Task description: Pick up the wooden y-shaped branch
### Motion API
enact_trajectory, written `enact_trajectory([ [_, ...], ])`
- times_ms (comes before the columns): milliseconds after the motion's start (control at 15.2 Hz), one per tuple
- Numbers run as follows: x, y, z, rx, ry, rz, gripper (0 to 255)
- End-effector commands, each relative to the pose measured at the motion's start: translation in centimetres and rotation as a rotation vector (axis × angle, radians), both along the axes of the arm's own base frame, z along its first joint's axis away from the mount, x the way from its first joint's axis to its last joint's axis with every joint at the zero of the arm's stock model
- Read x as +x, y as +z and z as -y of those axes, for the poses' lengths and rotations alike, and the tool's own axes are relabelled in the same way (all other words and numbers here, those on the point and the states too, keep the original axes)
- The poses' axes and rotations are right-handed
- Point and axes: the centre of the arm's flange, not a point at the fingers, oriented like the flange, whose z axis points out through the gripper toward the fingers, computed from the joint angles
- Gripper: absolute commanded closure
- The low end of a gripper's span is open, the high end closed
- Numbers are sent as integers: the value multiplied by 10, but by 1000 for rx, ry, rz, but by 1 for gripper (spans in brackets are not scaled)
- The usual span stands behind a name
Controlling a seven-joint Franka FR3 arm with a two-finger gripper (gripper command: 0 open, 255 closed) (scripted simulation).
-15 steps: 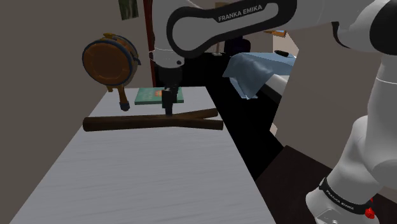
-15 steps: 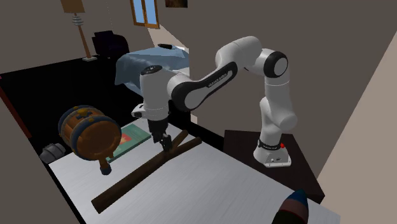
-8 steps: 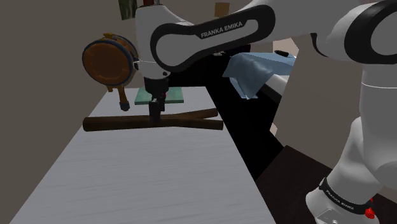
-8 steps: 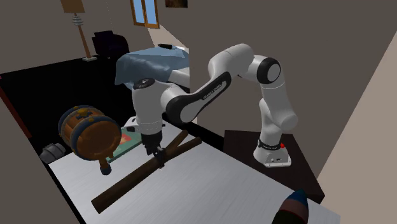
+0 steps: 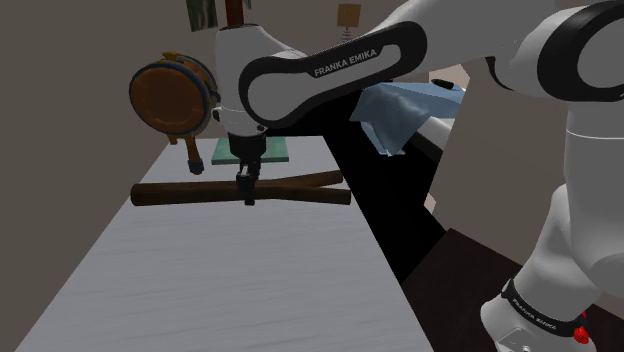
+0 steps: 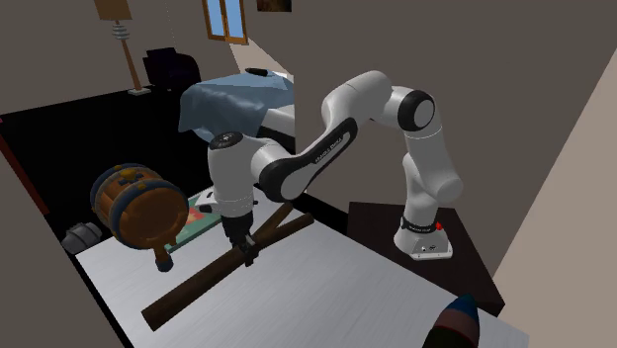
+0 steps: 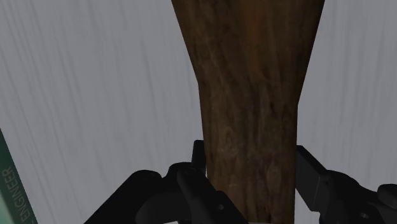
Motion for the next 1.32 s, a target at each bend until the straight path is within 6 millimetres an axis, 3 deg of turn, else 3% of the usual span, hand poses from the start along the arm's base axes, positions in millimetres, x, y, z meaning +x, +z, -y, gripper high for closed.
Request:
enact_trajectory([
  [0,0,-1,0,-1,-1,-1,255],
  [396,0,-1,-1,-1,-1,-1,255],
  [1254,0,68,-1,-1,-1,-1,255],
])
